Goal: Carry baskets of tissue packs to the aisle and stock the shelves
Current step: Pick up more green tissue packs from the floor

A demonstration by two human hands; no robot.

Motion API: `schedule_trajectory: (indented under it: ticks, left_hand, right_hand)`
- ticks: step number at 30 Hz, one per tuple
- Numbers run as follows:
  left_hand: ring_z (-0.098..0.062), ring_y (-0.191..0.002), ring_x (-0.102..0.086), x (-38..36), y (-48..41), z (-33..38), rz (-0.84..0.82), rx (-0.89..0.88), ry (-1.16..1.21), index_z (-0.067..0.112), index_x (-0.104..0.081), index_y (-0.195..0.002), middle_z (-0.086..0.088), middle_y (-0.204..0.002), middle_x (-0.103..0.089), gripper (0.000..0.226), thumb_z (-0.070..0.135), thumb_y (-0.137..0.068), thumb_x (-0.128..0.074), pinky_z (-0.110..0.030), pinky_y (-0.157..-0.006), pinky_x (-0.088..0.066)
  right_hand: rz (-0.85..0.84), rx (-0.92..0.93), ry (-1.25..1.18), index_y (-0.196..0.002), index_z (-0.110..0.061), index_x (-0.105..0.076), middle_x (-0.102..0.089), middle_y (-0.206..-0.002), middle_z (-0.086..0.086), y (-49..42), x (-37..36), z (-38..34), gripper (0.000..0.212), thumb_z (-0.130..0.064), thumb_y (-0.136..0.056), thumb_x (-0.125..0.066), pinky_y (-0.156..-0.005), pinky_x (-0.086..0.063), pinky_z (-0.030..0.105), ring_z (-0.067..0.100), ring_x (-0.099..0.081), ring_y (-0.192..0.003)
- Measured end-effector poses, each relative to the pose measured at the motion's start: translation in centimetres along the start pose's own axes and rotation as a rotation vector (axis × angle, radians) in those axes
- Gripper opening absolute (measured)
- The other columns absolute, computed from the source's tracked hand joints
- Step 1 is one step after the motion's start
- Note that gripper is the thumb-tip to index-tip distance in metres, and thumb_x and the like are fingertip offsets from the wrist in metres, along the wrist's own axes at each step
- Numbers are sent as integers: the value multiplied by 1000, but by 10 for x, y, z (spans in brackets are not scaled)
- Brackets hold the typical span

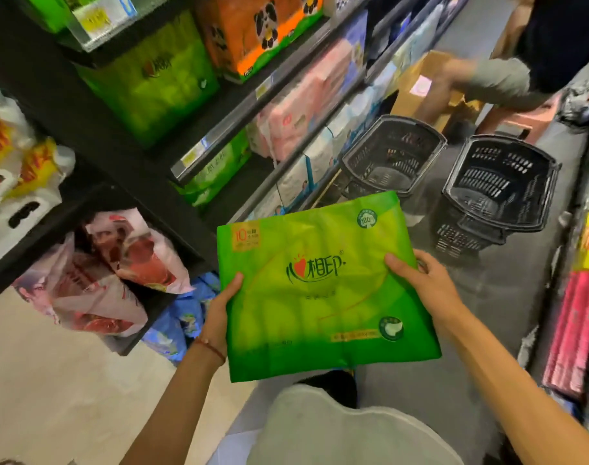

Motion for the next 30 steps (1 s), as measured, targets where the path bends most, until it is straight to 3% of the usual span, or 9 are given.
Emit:
schedule_trajectory:
  ticks: [2,8,14,19,22,26,30]
  left_hand:
    - [-41,-117,-66,-25,-21,18,33,2,28,13,-64,-134,-18,-132,-66,47,38,-95,-58,-59,-94,-55]
    - [-35,-91,-76,-89,-53,63,40,-41,138,12,-68,-122,-17,-114,-75,34,34,-104,-49,-47,-64,-62]
    - [-37,-106,-72,-125,-84,76,203,-172,188,16,-65,-130,-16,-124,-71,43,39,-95,-58,-51,-79,-62]
    - [-29,-93,-76,-170,-90,71,379,-297,262,18,-68,-123,-13,-118,-74,33,35,-98,-55,-43,-71,-64]
    - [-33,-104,-73,-192,-86,60,445,-356,332,18,-64,-131,-13,-124,-72,39,35,-97,-55,-48,-80,-63]
    - [-30,-101,-75,-213,-78,49,532,-406,386,17,-64,-129,-10,-120,-74,34,30,-100,-53,-44,-76,-64]
    - [-23,-108,-72,-200,-70,61,677,-508,298,14,-62,-135,-8,-126,-72,55,33,-84,-72,-34,-77,-63]
  right_hand:
    - [-31,8,4,-128,-17,-65,-80,-115,4,-37,2,-31,69,-44,-71,-92,-86,-62,44,27,-78,-100]
    - [-166,24,76,-125,-19,-68,-80,-113,4,-136,-4,-99,50,-38,-82,-84,-92,-61,49,29,-78,-101]
    - [-394,10,165,-116,-23,-70,-81,-107,3,-231,-18,-151,30,-33,-90,-79,-89,-61,45,26,-79,-96]
    - [-599,-9,271,-127,-22,-66,-81,-110,2,-297,-21,-189,54,-43,-80,-82,-88,-62,45,26,-78,-99]
    - [-703,-11,320,-128,-21,-65,-80,-112,2,-321,-26,-212,45,-37,-89,-78,-78,-62,34,21,-79,-96]
    - [-832,7,403,-133,-24,-65,-79,-117,0,-338,-43,-233,51,-41,-86,-78,-84,-61,36,18,-78,-99]
    - [-916,19,456,-128,-28,-65,-79,-115,0,-347,-62,-247,55,-39,-77,-82,-82,-61,37,19,-79,-96]
Point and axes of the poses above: each hand's wrist, its own y-axis away from the middle knuckle, its own x-axis out of the back of the hand, z = x × y, the point moved 6 cm from there along -y, towards the middle knuckle
